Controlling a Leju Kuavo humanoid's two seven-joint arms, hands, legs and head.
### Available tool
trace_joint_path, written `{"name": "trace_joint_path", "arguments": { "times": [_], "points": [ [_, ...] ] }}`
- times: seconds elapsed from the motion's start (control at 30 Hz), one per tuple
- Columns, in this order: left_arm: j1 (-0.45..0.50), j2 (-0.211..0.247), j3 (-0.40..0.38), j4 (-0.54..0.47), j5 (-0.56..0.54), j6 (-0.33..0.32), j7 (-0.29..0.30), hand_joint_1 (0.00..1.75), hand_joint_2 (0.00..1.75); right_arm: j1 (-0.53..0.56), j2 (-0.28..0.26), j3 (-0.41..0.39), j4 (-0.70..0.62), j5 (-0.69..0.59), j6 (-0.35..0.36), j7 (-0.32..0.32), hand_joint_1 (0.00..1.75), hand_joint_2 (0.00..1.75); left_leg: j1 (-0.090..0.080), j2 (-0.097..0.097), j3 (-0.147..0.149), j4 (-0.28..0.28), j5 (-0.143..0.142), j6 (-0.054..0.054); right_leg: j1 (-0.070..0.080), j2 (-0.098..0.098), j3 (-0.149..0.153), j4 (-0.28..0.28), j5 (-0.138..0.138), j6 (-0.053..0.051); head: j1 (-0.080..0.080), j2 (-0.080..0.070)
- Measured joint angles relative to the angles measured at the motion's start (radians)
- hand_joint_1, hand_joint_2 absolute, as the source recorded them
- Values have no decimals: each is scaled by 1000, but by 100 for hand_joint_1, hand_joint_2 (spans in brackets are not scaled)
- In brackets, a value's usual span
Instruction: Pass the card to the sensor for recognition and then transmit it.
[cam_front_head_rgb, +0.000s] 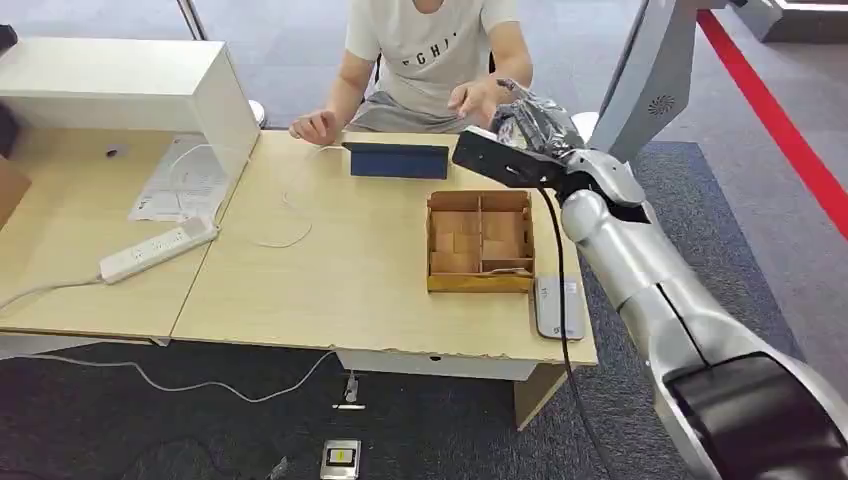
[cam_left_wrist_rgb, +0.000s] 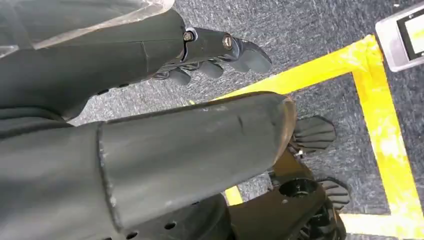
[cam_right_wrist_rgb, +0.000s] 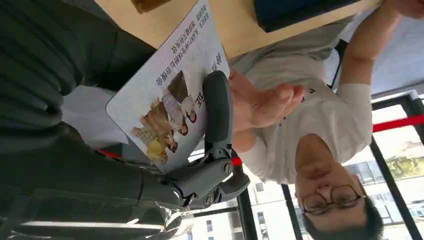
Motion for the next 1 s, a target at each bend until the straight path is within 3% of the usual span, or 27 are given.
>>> {"name": "trace_joint_path", "arguments": {
  "times": [0.23, 0.5, 0.53, 0.57, 0.6, 0.8, 1.0],
  "points": [
    [-3, -2, -3, 0, -19, -34, -5, 0, 0, 0, -10, 21, 44, 47, -14, 50, 175, 175, 0, 0, 0, 0, 0, 0, 0, 0, 0, 0, 0, 0, 0, 0],
    [14, 36, -6, 0, -34, -121, -39, 0, 0, 0, -52, 32, 74, 55, -60, 43, 175, 175, 0, 0, 0, 0, 0, 0, 0, 0, 0, 0, 0, 0, 0, 0],
    [19, 44, -6, 0, -35, -132, -45, 0, 0, 0, -55, 33, 77, 54, -68, 38, 0, 175, 0, 0, 0, 0, 0, 0, 0, 0, 0, 0, 0, 0, 0, 0],
    [23, 50, -7, 0, -35, -142, -50, 0, 0, 0, -60, 33, 80, 52, -74, 33, 0, 175, 0, 0, 0, 0, 0, 0, 0, 0, 0, 0, 0, 0, 0, 0],
    [26, 59, -8, 0, -36, -153, -55, 0, 0, 0, -65, 33, 83, 52, -77, 30, 0, 0, 0, 0, 0, 0, 0, 0, 0, 0, 0, 0, 0, 0, 0, 0],
    [49, 108, -21, 1, -44, -206, -90, 0, 0, 3, -86, 34, 97, 46, -89, -4, 0, 0, 0, 1, 0, 0, 0, 0, 0, 0, 0, 0, 0, 0, 0, 0],
    [64, 135, -23, 2, -38, -213, -96, 0, 0, 11, -94, 34, 103, 44, -64, -18, 0, 0, 0, 1, 0, 0, 0, 0, 0, 0, 0, 0, 0, 0, 0, 0]
  ]
}}
